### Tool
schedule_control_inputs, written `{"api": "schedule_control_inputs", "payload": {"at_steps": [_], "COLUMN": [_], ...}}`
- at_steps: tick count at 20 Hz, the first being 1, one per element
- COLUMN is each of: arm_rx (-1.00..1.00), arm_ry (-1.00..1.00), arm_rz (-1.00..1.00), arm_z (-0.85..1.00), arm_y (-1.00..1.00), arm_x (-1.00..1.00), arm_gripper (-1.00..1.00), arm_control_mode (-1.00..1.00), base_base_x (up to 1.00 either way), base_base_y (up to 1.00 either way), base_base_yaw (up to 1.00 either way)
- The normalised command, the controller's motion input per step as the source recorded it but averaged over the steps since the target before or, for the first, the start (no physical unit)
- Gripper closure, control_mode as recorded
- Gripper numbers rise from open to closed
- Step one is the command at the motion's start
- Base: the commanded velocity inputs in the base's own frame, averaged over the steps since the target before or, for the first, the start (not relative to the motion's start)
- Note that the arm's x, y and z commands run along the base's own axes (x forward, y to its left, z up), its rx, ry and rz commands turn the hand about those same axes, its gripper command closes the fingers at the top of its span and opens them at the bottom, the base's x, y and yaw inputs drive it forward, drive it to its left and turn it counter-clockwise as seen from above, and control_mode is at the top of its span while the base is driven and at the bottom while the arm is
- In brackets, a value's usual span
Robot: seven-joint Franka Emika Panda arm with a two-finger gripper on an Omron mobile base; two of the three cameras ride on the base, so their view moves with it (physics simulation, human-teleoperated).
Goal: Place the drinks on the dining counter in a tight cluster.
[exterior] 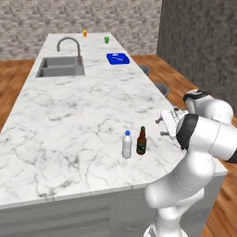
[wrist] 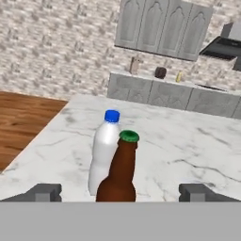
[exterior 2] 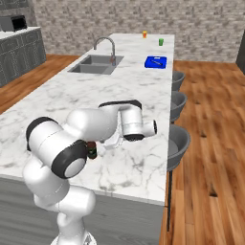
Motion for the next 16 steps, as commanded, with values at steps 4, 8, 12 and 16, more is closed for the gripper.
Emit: {"api": "schedule_control_inputs", "payload": {"at_steps": [4,8,12,16], "arm_rx": [-0.11,-0.15,-0.15,-0.2], "arm_ry": [0.14,0.17,0.07,0.06], "arm_rz": [-0.19,-0.28,-0.39,-0.51], "arm_z": [0.41,0.31,0.03,0.0], "arm_y": [-0.09,-0.01,0.0,0.0], "arm_x": [0.0,0.0,-0.06,0.0], "arm_gripper": [-1.0,-1.0,-1.0,-1.0], "arm_control_mode": [-1.0,-1.0,-1.0,-1.0], "base_base_x": [0.0,0.0,0.0,0.0], "base_base_y": [0.0,0.0,0.0,0.0], "base_base_yaw": [0.0,0.0,0.0,0.0]}}
